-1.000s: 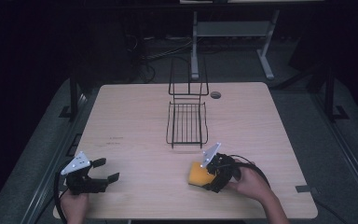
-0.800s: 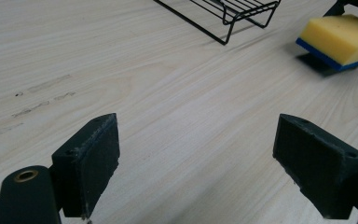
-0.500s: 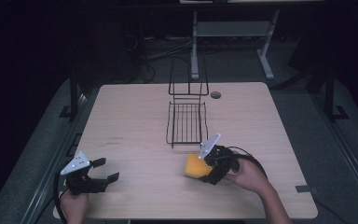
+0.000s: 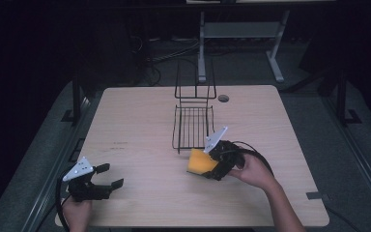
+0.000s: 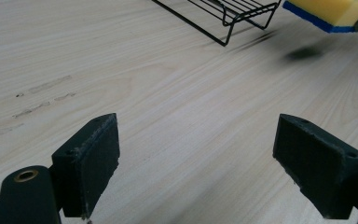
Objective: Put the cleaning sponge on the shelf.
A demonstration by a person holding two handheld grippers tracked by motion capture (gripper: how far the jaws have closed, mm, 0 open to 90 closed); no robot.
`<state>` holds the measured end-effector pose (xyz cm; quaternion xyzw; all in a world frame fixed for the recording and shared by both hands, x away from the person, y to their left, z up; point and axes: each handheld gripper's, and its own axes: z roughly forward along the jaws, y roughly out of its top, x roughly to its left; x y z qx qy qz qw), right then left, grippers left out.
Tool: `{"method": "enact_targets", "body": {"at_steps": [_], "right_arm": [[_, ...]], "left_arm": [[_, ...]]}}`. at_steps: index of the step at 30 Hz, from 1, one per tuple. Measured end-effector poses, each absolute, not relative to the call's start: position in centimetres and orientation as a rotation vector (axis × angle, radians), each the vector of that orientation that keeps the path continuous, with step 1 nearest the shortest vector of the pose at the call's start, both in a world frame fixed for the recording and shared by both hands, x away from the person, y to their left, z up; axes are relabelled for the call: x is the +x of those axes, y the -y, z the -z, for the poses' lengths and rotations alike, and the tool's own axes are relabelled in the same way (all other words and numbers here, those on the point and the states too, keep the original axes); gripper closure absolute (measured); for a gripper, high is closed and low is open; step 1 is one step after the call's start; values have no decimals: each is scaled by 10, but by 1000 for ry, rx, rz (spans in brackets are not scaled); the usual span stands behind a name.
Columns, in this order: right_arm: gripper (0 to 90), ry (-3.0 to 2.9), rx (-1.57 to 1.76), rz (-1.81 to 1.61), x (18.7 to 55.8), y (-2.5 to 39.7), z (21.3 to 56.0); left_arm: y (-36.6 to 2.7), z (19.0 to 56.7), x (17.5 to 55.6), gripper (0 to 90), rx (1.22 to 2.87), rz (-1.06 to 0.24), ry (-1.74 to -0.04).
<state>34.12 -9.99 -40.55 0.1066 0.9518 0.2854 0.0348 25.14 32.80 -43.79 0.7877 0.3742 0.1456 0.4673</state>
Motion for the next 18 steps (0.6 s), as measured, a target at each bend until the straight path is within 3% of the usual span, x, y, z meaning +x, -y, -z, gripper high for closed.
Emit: {"method": "enact_targets", "body": {"at_steps": [18], "right_arm": [[215, -2954, 321, -878, 357, 90, 403]], "left_arm": [[-329, 438, 252, 141, 1926, -362, -921]]}}
